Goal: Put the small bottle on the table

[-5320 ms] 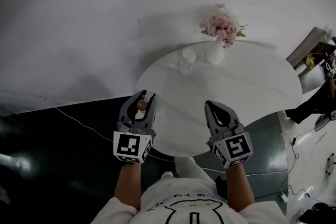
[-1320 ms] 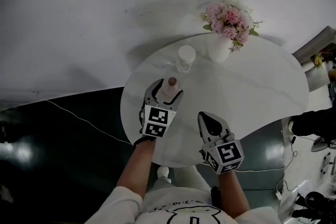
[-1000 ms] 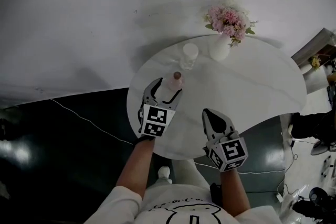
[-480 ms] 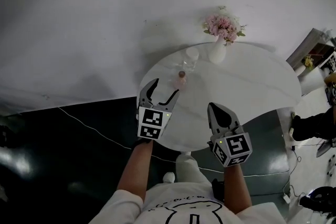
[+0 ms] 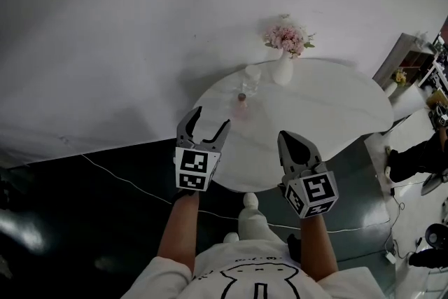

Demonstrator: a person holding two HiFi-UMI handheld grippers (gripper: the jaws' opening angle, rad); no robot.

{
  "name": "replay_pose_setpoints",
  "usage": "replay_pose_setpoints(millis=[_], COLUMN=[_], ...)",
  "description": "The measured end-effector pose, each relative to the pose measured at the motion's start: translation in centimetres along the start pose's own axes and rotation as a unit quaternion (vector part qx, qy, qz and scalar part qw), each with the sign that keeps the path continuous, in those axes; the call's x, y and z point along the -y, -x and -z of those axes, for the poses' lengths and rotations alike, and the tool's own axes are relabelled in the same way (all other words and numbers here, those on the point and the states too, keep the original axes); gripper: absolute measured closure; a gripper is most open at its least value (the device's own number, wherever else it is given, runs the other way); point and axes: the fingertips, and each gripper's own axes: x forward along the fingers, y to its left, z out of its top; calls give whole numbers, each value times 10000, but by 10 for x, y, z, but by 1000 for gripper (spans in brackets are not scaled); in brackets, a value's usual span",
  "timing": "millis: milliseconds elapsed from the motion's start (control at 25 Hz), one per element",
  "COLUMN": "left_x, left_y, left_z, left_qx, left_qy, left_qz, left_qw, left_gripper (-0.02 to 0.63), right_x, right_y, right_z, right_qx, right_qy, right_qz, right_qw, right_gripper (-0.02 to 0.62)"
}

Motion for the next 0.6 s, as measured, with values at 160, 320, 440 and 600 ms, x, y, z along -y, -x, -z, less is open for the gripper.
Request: replay_pose_setpoints(millis=[160, 320, 440, 600], left_x=[-6, -13, -16, -12], left_y=[26, 58, 77, 92], left_z=[-5, -25, -43, -56], left_qx=[-3, 348, 541, 543], left_qy=[31, 208, 112, -269], left_qz=[-122, -376, -474, -414], left_qw=[9999, 9985, 9973, 9973], left_gripper=[276, 276, 276, 276], right_x=[-4, -3, 0, 3], right_y=[14, 34, 48, 64], right_z=[-14, -31, -44, -48], right_qx=[143, 266, 380, 481], right_qy=[99, 333, 352, 336], right_qz=[118, 334, 494, 634], right_qw=[9998, 9985, 9974, 9963], right_gripper=[604, 604, 604, 604])
